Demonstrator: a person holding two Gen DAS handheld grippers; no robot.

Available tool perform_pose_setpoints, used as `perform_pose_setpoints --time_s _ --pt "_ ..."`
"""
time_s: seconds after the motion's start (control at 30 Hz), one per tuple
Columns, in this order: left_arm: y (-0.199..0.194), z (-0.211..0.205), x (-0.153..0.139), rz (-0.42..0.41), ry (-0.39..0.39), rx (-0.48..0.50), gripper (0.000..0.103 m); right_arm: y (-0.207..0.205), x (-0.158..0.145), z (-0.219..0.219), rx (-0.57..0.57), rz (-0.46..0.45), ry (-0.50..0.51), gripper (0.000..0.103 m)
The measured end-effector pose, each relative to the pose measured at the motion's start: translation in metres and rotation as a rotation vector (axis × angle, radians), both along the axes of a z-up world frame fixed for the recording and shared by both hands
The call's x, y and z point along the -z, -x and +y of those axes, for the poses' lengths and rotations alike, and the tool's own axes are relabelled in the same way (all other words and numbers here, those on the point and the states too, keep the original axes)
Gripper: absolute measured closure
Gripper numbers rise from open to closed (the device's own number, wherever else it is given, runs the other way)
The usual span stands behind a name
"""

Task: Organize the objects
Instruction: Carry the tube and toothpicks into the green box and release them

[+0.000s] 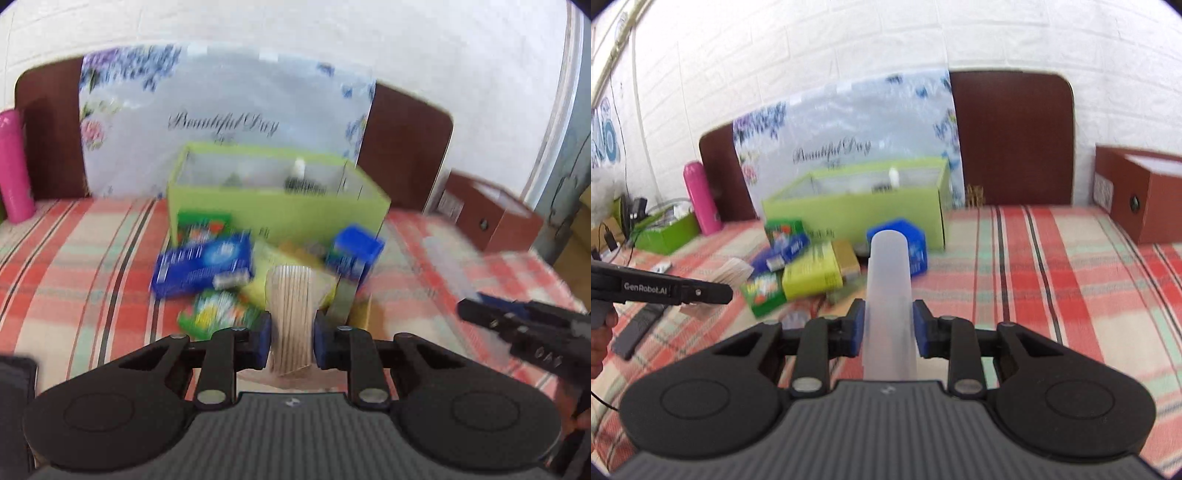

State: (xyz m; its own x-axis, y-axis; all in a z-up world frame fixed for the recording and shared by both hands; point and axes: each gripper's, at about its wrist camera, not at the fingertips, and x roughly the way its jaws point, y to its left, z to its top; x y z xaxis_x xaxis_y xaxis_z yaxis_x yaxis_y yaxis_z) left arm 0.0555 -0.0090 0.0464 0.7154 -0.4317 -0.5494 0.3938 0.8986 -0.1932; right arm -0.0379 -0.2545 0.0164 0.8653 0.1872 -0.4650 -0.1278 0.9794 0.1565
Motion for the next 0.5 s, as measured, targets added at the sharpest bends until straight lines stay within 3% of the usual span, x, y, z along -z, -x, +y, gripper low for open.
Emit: perform_pose_setpoints --time_s 0.27,0.5 --pt "-0.054 -0.010 -0.056 -0.116 0.115 -0.072 0.080 -0.062 -0.046 0.018 -0.017 -0.181 0.037 0.076" --pt "-0.121 -0.022 -0.070 -0.132 0.141 -0.153 0.080 -0.142 -0.059 0.027 -0.005 -0.224 0.027 0.076"
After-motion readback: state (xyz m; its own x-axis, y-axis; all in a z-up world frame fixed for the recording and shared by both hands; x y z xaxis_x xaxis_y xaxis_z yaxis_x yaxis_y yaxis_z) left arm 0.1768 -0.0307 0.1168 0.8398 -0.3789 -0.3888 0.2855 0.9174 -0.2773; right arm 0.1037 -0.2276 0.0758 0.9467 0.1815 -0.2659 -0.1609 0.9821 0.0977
